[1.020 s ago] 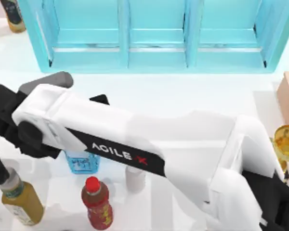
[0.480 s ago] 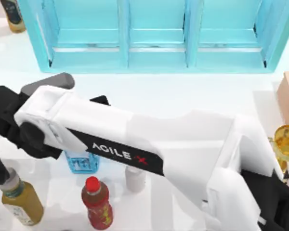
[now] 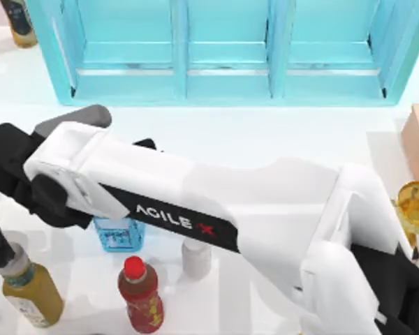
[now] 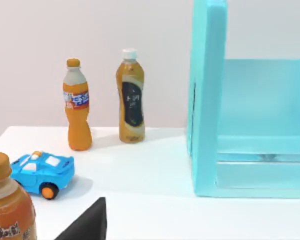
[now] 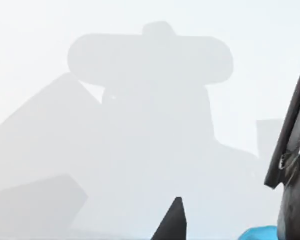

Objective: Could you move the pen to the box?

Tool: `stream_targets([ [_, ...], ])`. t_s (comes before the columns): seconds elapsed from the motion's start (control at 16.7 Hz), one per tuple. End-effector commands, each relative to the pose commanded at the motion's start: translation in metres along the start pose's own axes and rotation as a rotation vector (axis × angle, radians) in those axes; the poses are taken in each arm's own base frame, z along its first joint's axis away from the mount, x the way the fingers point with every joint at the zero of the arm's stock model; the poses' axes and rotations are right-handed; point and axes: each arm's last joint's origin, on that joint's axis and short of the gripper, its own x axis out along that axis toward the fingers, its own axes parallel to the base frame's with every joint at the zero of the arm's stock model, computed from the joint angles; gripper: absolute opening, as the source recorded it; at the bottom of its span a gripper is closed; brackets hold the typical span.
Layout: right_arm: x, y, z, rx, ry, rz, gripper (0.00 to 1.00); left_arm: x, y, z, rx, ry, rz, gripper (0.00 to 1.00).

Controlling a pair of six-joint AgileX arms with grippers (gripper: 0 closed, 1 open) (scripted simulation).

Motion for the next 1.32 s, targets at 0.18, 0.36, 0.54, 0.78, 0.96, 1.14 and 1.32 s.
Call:
stream_targets([
  [0.18, 0.0, 0.0, 0.0, 0.0, 0.0, 0.0, 0.0, 0.0, 0.0, 0.0, 0.0, 0.0, 0.0, 1.0],
  [0.36, 0.0, 0.0, 0.0, 0.0, 0.0, 0.0, 0.0, 0.0, 0.0, 0.0, 0.0, 0.0, 0.0, 1.0],
  [0.54, 0.0, 0.0, 0.0, 0.0, 0.0, 0.0, 0.0, 0.0, 0.0, 0.0, 0.0, 0.0, 0.0, 1.0],
  [0.78, -0.004, -0.014, 0.008, -0.008, 0.007, -0.02, 0.0, 0.0, 0.0, 0.0, 0.0, 0.0, 0.0, 1.0],
  [0.96, -0.019, -0.051, 0.027, 0.002, 0.018, -0.031, 0.0, 0.0, 0.0, 0.0, 0.0, 0.0, 0.0, 1.0],
  [1.14, -0.057, -0.104, 0.051, 0.032, -0.001, -0.017, 0.0, 0.0, 0.0, 0.0, 0.0, 0.0, 0.0, 1.0],
  [1.32, -0.09, -0.152, 0.057, 0.027, -0.014, -0.007, 0.0, 0.0, 0.0, 0.0, 0.0, 0.0, 0.0, 1.0],
])
